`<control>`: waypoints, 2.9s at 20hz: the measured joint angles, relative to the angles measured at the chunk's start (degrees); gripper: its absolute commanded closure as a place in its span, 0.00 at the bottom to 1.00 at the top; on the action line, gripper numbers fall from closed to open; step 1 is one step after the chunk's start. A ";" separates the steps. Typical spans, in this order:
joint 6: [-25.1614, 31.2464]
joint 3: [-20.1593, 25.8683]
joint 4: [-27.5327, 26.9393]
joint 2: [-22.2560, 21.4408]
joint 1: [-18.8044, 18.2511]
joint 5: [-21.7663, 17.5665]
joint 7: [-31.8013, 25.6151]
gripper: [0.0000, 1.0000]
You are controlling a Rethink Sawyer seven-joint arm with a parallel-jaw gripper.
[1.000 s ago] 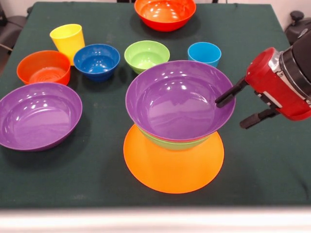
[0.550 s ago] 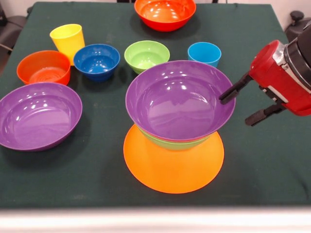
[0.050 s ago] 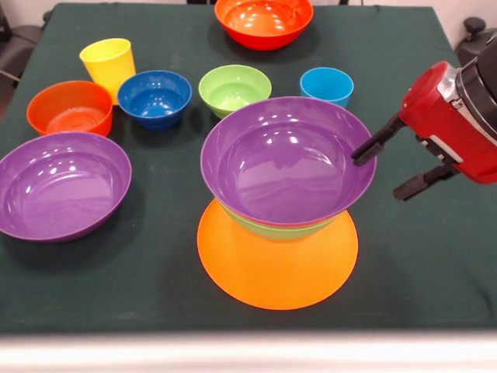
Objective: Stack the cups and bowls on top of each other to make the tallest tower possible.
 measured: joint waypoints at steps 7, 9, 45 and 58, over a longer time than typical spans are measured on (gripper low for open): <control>0.07 1.28 0.01 -0.52 -0.07 -0.06 0.00 0.00; 0.24 1.85 0.02 -0.79 -0.08 -0.06 0.00 0.00; 3.62 19.99 3.09 -6.24 -2.31 -4.72 0.00 0.00; 3.62 24.16 4.09 -6.50 -3.58 -7.67 0.00 0.00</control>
